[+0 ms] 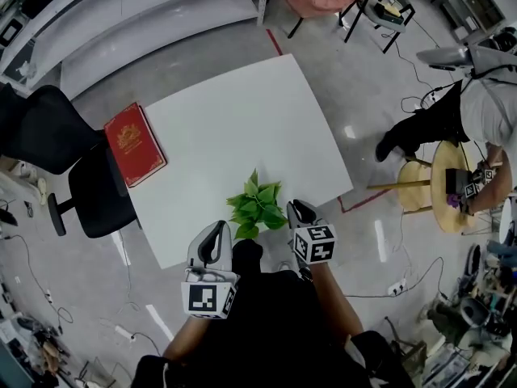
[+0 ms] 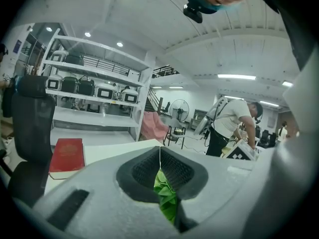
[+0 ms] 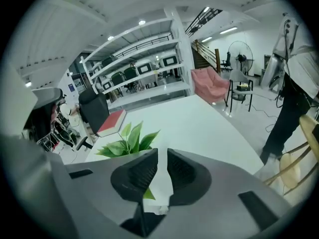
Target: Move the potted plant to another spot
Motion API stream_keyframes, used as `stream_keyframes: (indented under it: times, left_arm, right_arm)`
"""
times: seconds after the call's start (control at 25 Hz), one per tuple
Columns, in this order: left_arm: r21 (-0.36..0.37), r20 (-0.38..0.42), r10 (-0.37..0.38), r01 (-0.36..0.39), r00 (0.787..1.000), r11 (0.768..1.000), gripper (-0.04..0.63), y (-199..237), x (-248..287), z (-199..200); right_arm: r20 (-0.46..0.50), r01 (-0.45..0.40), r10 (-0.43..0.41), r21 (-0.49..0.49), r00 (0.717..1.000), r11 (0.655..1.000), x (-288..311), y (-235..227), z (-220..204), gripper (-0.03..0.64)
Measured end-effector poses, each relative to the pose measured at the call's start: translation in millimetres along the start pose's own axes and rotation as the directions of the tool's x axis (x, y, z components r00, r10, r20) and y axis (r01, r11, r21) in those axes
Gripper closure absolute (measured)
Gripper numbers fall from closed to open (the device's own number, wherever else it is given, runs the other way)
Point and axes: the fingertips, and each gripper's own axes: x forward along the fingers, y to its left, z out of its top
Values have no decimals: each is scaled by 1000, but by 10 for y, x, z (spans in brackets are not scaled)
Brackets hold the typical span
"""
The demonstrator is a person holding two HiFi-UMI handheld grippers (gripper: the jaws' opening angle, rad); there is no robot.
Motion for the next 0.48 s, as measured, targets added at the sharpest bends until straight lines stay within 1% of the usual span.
stream_keyframes:
  times: [0.04, 0.16, 0.48]
  left_arm:
    - [-4, -2, -2, 2, 1000, 1000, 577, 37, 21, -2]
    - [-16, -12, -6, 6, 1000, 1000, 578, 126, 59, -29]
    - [-37, -27, -9, 8, 1000, 999, 577, 300, 81, -78]
  right_arm:
    - [-30, -8, 8, -1, 1000, 1000, 73, 10, -42, 586]
    - [-99, -31, 32, 10, 995, 999, 244, 54, -144, 511]
    - [-201, -23, 28, 25, 979, 999, 492, 74, -367, 506]
